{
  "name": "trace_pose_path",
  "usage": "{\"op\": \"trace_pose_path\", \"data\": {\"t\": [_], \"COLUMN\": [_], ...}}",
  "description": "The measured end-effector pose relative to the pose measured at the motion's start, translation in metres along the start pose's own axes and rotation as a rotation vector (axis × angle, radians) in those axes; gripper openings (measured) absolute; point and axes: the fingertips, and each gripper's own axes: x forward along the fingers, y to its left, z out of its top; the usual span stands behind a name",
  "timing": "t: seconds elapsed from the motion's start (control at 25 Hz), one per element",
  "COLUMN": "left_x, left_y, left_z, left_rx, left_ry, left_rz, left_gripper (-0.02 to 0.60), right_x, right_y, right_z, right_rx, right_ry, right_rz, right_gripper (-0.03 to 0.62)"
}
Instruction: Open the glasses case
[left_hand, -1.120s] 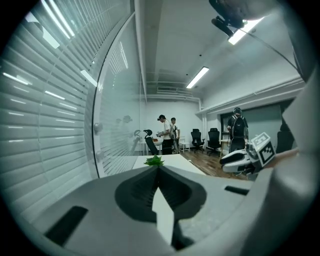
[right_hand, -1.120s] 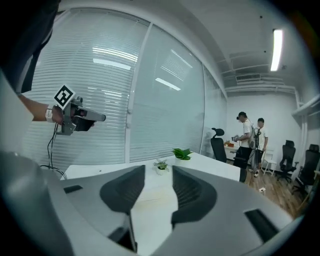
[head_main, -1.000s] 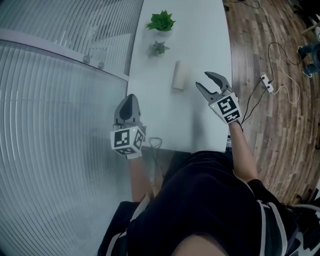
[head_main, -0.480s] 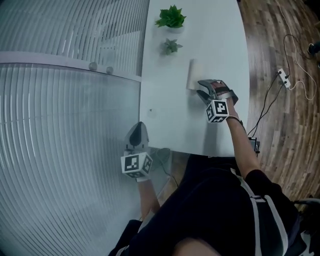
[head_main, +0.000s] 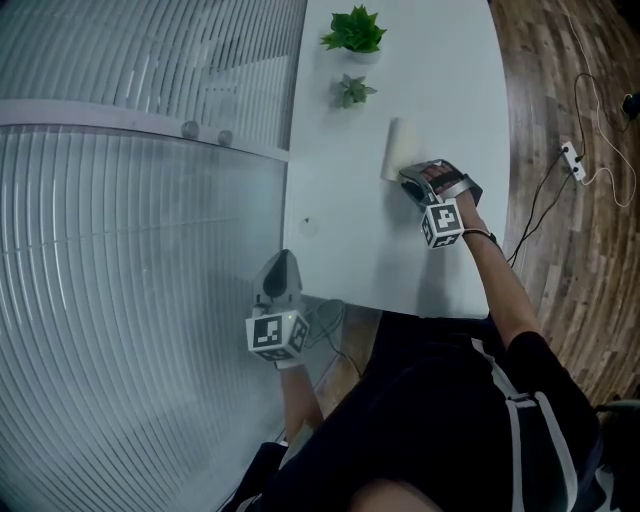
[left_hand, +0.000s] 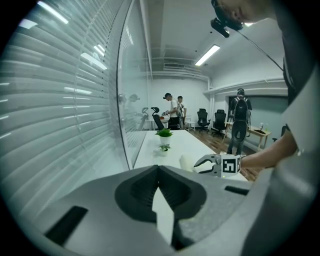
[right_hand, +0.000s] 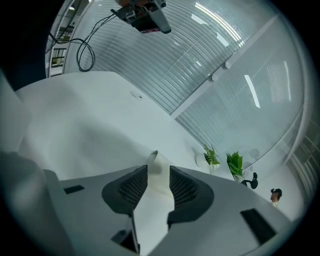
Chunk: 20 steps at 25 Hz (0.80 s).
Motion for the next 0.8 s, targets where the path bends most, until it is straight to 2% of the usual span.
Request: {"op": "trace_pose_path", "data": {"t": [0.12,0.32,0.44,0.64,0.8], "left_x": [0.002,0.004,0.006,0.004,0.001], "left_y": [-0.003,-0.004,-0.005,-0.014,-0.011], "left_z": [0.001,-0.001,-0.008,-0.009,-0.017], "left_rx": [-0.007,-0.006,-0.015,-0.016,-0.023], "left_ry": [0.006,0.012,0.025,0.038,0.057], "left_rz": [-0.008,-0.013,-0.017,-0.047,-0.039], "left_gripper": [-0.002,-0.002,-0.002,-0.002,-0.002], "right_x": [0.001,-0.004,0.002,0.021,0.043], "right_y": [0.002,-0.011,-0.021,-0.026,-0.016], "right_z": [0.003,0.013,0.028,0.06,0.069], "right_rx": [-0.022,-0.059,-0.036,0.023,0.083], "right_ry": [-0.003,-0.017,-0.042,-0.115,-0.132], "right_rz": [-0.001,-0.031,-0.043,-0.022,0.046], "right_gripper": [0.063,0.055,0.055,0.041,0.038]}}
